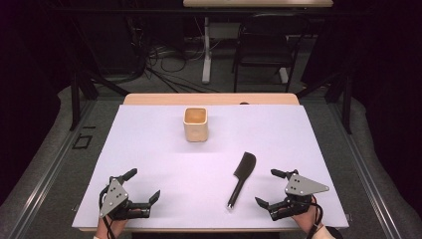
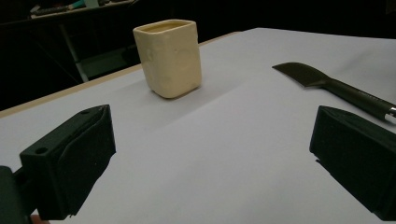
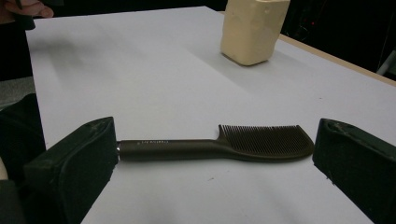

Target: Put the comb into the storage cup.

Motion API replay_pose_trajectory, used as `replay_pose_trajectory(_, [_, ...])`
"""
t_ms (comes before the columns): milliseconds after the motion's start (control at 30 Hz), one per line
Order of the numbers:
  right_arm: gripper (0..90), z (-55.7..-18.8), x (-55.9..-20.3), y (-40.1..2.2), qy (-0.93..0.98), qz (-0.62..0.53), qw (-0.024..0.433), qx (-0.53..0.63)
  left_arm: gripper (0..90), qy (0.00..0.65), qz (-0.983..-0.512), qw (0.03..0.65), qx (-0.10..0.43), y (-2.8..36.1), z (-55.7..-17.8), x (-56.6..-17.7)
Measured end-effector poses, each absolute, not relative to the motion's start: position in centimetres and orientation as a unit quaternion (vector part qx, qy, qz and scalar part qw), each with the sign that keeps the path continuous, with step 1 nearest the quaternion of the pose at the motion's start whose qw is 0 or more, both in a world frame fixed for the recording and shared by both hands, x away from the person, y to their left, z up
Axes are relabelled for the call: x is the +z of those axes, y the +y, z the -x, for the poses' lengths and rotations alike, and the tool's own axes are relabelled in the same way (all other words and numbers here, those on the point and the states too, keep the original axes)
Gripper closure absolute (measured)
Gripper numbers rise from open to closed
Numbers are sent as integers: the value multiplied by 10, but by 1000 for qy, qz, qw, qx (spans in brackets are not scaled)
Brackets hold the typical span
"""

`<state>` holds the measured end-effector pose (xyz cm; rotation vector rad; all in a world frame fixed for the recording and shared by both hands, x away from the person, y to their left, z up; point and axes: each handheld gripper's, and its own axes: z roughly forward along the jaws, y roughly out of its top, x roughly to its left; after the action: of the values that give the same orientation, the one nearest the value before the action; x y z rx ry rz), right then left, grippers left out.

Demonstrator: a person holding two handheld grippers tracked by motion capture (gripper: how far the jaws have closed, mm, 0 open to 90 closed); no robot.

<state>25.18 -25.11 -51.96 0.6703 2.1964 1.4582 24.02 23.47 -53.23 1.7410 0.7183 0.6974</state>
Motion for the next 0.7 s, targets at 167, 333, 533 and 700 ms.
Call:
replay_pose_trajectory(167, [0, -254, -520, -247, 795, -241, 206, 518, 2, 303, -730, 537, 293, 235, -240, -532])
replay_pose_trajectory(333, [0, -258, -521, -240, 800, -245, 196, 512, 2, 302, -733, 535, 292, 234, -241, -532])
replay_pose_trajectory(533, [0, -265, -520, -228, 808, -243, 190, 501, 2, 302, -731, 536, 293, 235, -241, -532])
replay_pose_trajectory(700, [0, -272, -522, -217, 818, -239, 183, 489, 2, 304, -732, 536, 291, 234, -241, -533])
